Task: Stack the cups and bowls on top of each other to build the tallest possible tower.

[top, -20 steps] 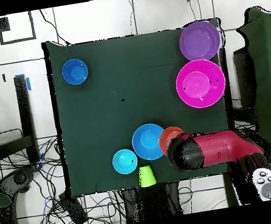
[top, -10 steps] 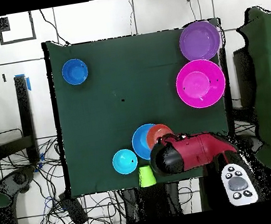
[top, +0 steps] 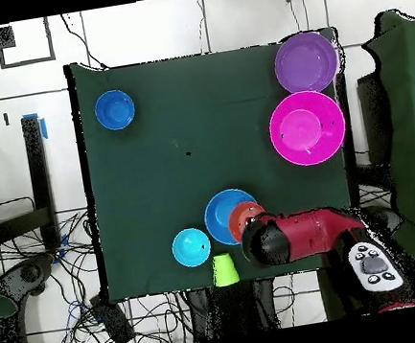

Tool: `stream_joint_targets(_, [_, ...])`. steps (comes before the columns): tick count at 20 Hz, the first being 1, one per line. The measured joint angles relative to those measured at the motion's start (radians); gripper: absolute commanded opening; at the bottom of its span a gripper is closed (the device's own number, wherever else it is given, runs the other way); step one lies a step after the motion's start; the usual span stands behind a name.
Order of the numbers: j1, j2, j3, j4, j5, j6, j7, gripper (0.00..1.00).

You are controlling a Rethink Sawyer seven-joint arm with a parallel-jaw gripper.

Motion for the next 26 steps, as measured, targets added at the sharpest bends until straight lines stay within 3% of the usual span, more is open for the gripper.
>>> stream_joint_targets(11, [0.037, 0.026, -0.012, -0.010, -0.014, 0.000, 0.000, 0.00])
stream_joint_targets(26, [0.038, 0.026, -0.016, -0.018, -0.014, 0.000, 0.000, 0.00])
